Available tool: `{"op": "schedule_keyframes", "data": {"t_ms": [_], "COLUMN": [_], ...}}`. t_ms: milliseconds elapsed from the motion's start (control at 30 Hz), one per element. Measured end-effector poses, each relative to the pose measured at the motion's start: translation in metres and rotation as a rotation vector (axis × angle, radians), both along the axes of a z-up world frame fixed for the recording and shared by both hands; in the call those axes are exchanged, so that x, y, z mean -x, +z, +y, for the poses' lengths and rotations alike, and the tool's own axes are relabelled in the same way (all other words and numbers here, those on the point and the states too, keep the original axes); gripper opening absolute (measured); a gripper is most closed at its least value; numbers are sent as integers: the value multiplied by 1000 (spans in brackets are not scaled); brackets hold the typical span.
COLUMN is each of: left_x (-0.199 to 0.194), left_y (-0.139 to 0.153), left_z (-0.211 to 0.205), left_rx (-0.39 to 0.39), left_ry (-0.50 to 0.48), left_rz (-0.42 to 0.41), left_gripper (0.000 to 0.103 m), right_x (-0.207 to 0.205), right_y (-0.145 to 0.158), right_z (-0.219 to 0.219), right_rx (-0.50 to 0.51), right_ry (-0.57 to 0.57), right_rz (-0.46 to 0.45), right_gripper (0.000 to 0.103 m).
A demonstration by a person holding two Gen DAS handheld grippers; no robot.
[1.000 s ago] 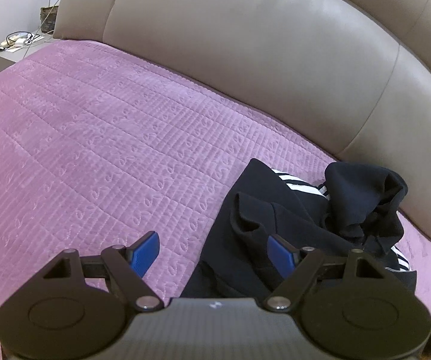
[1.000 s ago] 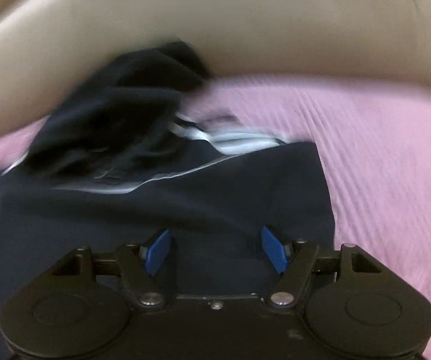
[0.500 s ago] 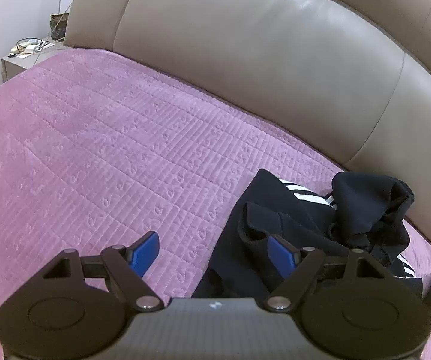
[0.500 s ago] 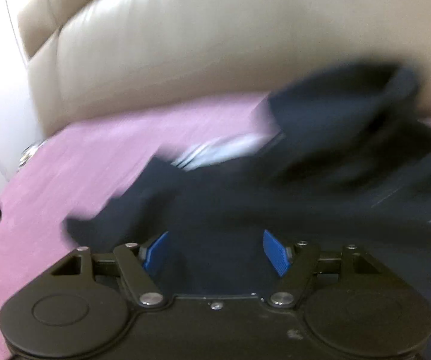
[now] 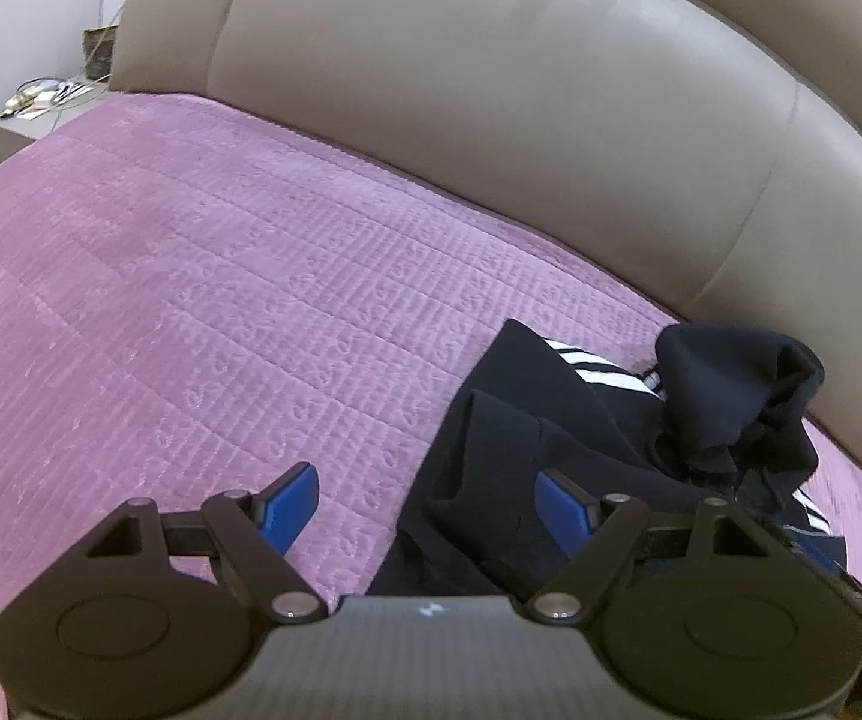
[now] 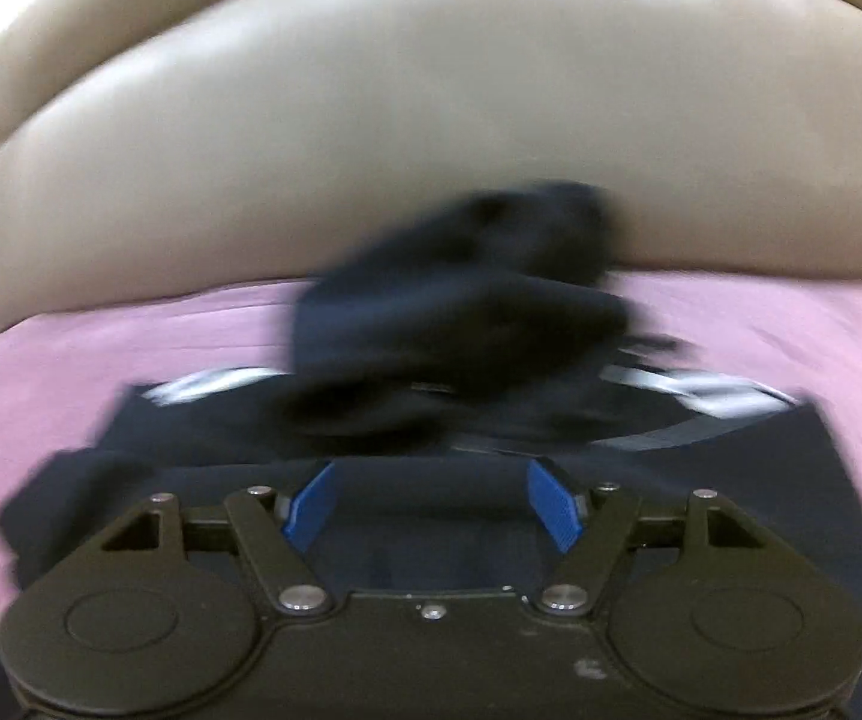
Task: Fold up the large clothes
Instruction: 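Carry the held sleeve with the right gripper across the hoodie body, then lay the sleeve on the hoodie body and open the right gripper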
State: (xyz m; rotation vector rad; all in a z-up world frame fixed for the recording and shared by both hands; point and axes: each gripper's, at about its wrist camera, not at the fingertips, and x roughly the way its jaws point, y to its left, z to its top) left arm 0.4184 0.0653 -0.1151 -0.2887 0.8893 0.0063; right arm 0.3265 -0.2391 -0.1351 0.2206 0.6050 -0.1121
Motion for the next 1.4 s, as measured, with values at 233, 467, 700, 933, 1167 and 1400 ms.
{"op": "schedule_keyframes", "data": {"t_ms": [233, 467, 700, 933, 1167, 1400], "left_x": [1, -3, -8, -13, -17, -22], "left_y": [-3, -12, -20, -23, -31, -40], "left_z": [-19, -24, -22, -16, -21, -29], "left_rx": [-48, -65, -92, -84, -23, 0], "left_ry": [-69, -80, -64, -44, -76, -124], "left_rz": [27, 48, 56, 66, 86, 92], "left_gripper": [81, 81, 81, 81, 81, 81], "right_x": [-15, -67, -156, -185, -224, -216], "right_y": [-25, 57, 77, 44, 8, -6], "right_z": [-38, -59, -51, 17, 41, 57], "right_rx": [7, -180, -109, 654, 915, 985], "right_ry": [-11, 12, -50, 205, 273, 281], "right_rz": [215, -11, -1, 124, 191, 207], "right_gripper": [90, 90, 90, 90, 90, 9]}}
